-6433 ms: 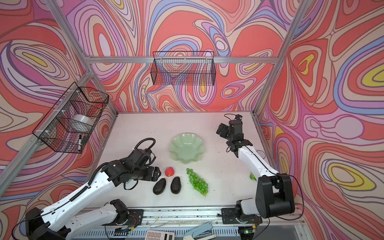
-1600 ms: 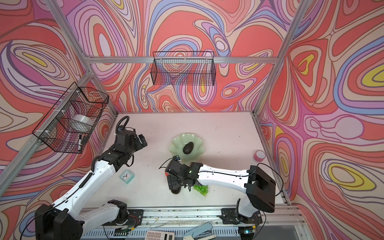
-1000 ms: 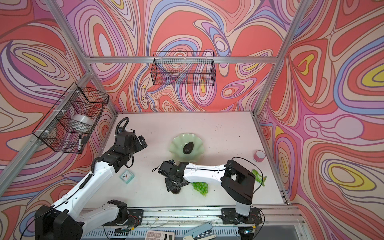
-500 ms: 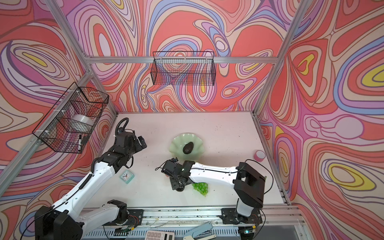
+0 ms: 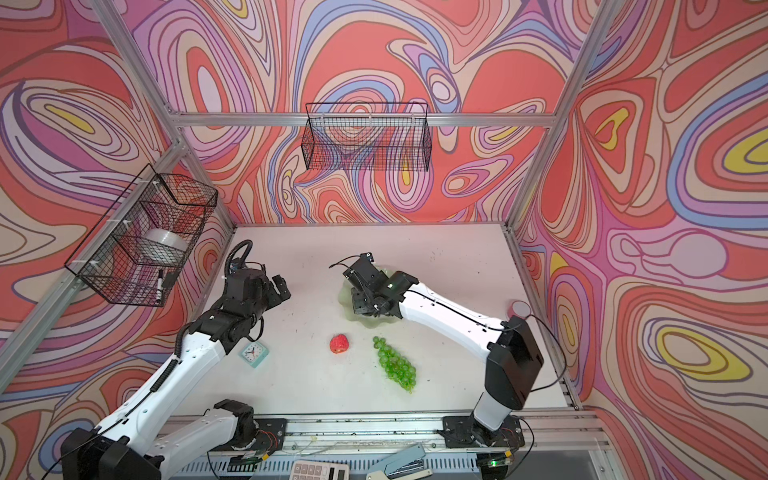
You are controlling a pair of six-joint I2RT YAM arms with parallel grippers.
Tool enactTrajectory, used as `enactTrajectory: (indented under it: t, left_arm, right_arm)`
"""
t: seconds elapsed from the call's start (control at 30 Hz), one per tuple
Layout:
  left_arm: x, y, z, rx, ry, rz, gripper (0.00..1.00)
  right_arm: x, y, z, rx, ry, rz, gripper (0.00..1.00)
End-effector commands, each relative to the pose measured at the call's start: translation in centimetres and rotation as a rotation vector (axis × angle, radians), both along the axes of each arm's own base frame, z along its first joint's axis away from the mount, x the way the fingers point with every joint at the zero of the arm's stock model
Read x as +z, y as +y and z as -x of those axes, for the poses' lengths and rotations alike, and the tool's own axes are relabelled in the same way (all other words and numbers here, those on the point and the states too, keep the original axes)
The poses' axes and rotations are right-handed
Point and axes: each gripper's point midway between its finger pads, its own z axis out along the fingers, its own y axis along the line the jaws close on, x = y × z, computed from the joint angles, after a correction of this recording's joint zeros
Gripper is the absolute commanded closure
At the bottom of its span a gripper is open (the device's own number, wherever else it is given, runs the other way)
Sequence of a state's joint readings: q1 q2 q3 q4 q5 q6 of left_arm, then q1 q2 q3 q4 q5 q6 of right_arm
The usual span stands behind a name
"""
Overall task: Place and organize the fake fruits in the fruit bowl
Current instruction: 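Lift the avocado into the bowl beside the first and release it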
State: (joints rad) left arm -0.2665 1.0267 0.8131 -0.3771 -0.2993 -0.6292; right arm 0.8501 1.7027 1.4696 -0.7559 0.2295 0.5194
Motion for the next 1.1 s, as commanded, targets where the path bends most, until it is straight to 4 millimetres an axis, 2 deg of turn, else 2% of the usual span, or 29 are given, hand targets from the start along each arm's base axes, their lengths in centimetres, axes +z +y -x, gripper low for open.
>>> enactTrajectory:
  t: [0.0,0.23,0.43,0.7,1.07]
  left_arm:
    - [-0.8,0.4,1.0,0.017,0.030,0.015,0.00]
    - [-0.9,0.5,1.1,0.018,0.030,0.014,0.00]
    - [-0.6,0.5,1.2,0.017,0.031,0.009,0.00]
    - [-0.5,0.4,1.1,0.015,0.024,0.019,0.00]
    - [-0.9,0.1,1.3,0.007,0.032,0.042,0.00]
  right_arm:
    - [-0.1,1.8,-2.9,0.038,-0.072,0.017,0.58]
    - [-3.5,3.9,-6.0,0.044,-0.063,0.031,0.59]
    - [-6.4,4.2,-7.3,0.029,-0.040,0.058,0.59]
    - [-8.8,3.2,-7.8,-0.002,-0.014,0.076,0.57]
    - [-10.6,3.5,-7.6,0.003,0.020,0.082,0.53]
